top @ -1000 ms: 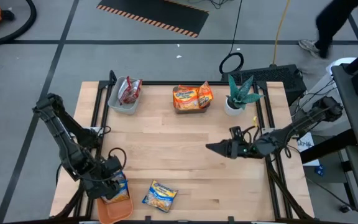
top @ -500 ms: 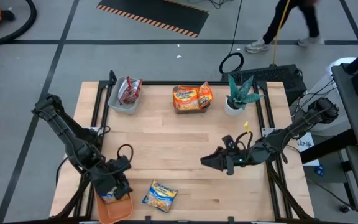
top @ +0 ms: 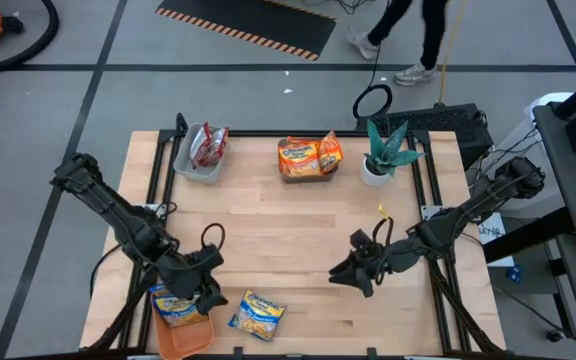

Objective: Sort Maruchan noodles
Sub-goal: Put the blue noodle pack into the orange bin

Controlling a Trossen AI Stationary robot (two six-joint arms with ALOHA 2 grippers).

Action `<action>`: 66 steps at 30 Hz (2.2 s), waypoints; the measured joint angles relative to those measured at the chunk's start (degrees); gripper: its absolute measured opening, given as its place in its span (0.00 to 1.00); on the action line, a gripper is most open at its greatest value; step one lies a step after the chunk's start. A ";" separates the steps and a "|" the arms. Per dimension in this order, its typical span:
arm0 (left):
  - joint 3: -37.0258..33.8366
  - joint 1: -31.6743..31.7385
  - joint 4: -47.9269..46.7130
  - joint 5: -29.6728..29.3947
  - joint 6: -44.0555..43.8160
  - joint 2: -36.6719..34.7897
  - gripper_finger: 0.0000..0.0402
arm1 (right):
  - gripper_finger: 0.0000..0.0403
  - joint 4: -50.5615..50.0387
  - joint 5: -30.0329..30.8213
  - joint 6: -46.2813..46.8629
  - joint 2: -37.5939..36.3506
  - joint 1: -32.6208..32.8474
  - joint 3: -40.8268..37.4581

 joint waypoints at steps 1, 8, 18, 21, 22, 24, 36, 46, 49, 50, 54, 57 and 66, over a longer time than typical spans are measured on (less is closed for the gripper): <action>0.00 -0.13 1.19 0.12 -0.83 0.00 0.75 | 0.36 -0.47 -0.07 -1.07 0.37 -0.05 0.00; 0.00 -2.77 9.44 0.79 -6.43 0.00 0.75 | 0.36 2.68 -0.13 -7.61 6.58 -0.15 0.00; 0.00 -4.31 8.89 2.74 -1.01 0.00 0.75 | 0.48 14.79 -4.72 -2.84 20.27 -0.15 -0.02; 0.00 -4.31 8.89 2.78 2.14 0.00 0.75 | 0.52 17.65 -4.70 -2.72 23.76 -0.15 0.61; 0.00 -4.29 8.87 3.10 3.30 0.00 0.75 | 0.53 18.13 -4.57 -3.02 24.96 -0.15 0.98; 0.00 -4.28 8.87 3.91 5.76 0.00 0.75 | 0.54 19.05 -2.89 -4.06 27.49 -0.15 2.12; 0.00 -5.05 2.67 6.59 12.29 0.00 0.75 | 0.52 29.02 -3.78 -28.12 41.51 -0.36 12.63; 0.00 -5.33 -0.47 0.43 13.14 0.00 0.75 | 0.52 23.17 -6.23 -31.04 45.68 -2.15 18.69; 0.00 -5.33 -0.49 -0.95 13.12 0.00 0.75 | 0.52 20.94 -6.56 -33.49 45.64 -2.62 19.58; 0.00 -5.33 -0.51 -1.08 13.02 0.00 0.75 | 0.52 19.61 -7.37 -34.24 45.64 -2.75 19.61; 0.00 -5.33 -0.56 -1.22 12.32 0.00 0.75 | 0.52 15.68 -10.70 -36.66 45.70 -3.08 19.61; 0.00 -5.33 -0.60 -1.32 11.42 0.00 0.75 | 0.52 14.39 -10.92 -40.46 45.68 -3.08 19.61; 0.00 -5.33 -0.53 -3.04 9.78 0.00 0.75 | 0.52 17.86 -11.19 -43.30 50.93 -3.56 19.61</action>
